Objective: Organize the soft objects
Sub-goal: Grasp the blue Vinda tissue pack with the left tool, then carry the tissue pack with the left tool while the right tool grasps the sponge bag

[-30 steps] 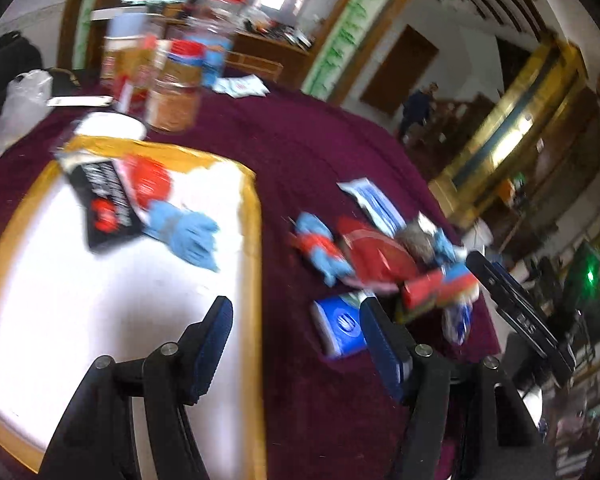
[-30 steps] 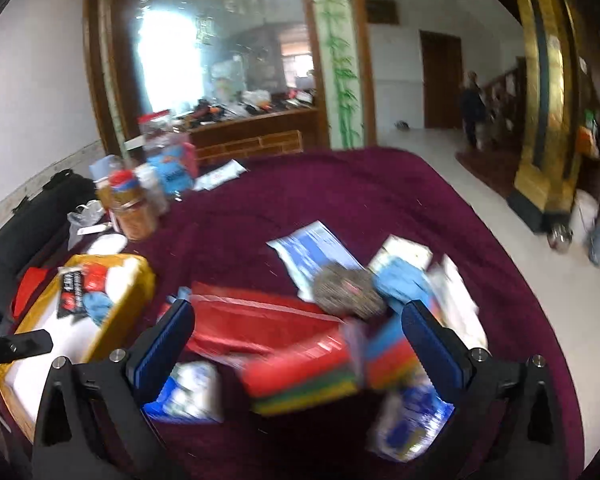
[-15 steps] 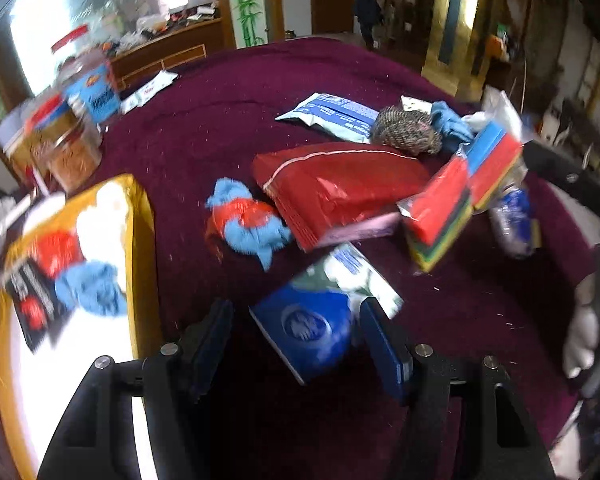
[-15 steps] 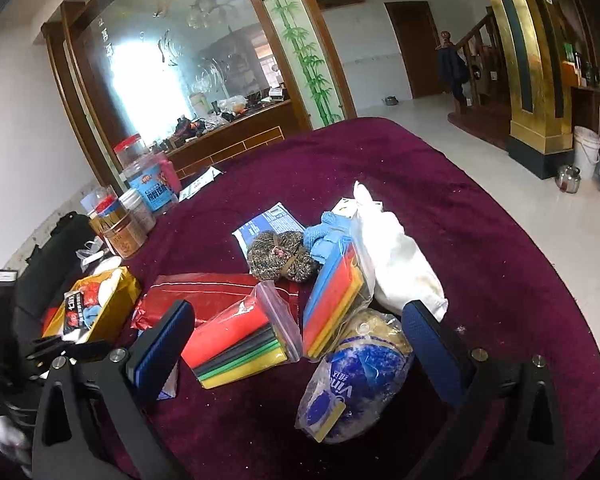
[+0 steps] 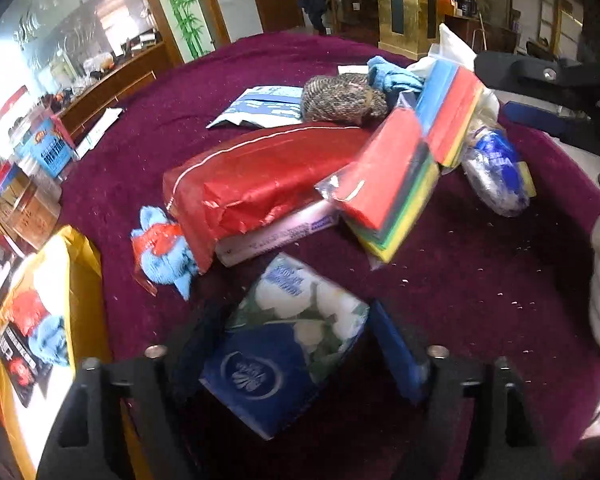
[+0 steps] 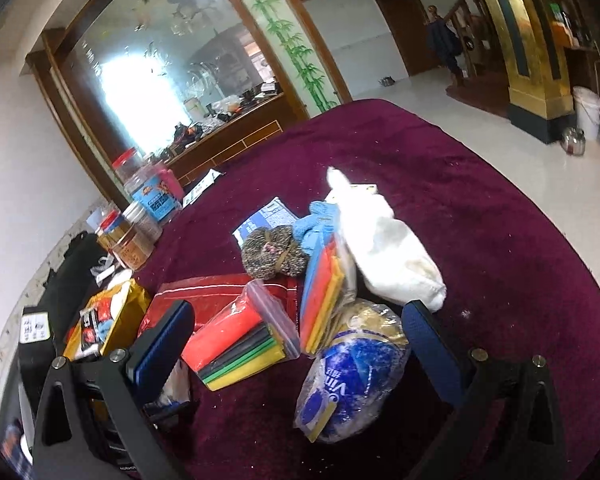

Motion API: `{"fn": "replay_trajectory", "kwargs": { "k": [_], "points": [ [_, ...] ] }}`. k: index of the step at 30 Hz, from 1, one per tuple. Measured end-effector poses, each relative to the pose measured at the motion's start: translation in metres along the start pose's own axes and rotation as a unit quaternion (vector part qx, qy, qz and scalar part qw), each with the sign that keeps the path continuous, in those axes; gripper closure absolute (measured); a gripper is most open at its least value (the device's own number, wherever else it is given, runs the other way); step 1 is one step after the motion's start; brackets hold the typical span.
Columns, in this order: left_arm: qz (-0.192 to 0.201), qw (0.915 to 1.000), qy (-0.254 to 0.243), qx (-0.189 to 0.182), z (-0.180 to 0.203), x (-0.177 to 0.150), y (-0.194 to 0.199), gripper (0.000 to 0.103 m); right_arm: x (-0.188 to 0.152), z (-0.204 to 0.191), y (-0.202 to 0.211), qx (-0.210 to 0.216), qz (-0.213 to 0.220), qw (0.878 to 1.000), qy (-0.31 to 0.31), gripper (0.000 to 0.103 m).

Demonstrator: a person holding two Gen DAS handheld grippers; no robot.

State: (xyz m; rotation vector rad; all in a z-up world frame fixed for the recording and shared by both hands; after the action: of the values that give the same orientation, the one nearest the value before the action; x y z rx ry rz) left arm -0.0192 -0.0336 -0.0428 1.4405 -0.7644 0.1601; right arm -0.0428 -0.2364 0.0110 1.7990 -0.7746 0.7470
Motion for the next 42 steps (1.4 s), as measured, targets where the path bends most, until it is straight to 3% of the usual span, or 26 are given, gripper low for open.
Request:
{"fn": "replay_trajectory", "kwargs": {
  "k": [4, 8, 17, 24, 33, 42],
  "points": [
    [0.001, 0.9995, 0.028, -0.016, -0.001, -0.002, 0.009, 0.040, -0.001, 0.008, -0.001, 0.001, -0.003, 1.000, -0.020, 0.000],
    [0.025, 0.9961, 0.075, -0.041, -0.010, -0.004, 0.030, 0.040, -0.001, 0.006, -0.002, 0.000, -0.007, 1.000, -0.021, 0.000],
    [0.085, 0.9720, 0.188, -0.111, -0.041, -0.028, 0.101, 0.040, 0.002, 0.015, 0.006, -0.005, 0.013, 0.999, -0.046, 0.000],
    [0.103, 0.9613, 0.233, -0.106, -0.072, -0.052, 0.124, 0.040, 0.002, 0.050, 0.022, -0.009, 0.016, 0.993, -0.119, 0.000],
    [0.108, 0.9523, 0.263, -0.111, -0.098, -0.072, 0.124, 0.040, -0.019, 0.025, 0.006, -0.055, -0.089, 0.994, -0.022, 0.002],
    [0.115, 0.9450, 0.291, -0.094, -0.124, -0.089, 0.132, 0.040, -0.029, -0.003, -0.018, -0.082, -0.124, 0.988, 0.034, 0.008]
  ]
}}
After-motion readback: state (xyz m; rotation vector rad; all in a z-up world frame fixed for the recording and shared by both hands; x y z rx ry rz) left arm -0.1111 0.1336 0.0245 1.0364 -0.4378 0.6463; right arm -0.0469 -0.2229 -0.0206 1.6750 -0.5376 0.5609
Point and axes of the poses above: each gripper's, at about its wrist camera, not at the fingertips, and y roughly against the way its jaws point, z to its right, x to its top, the point moved 7 cm from there along -y, roughly the way its jaws point, and after that the axes turned 10 degrees about y, right-handed, at the moved point
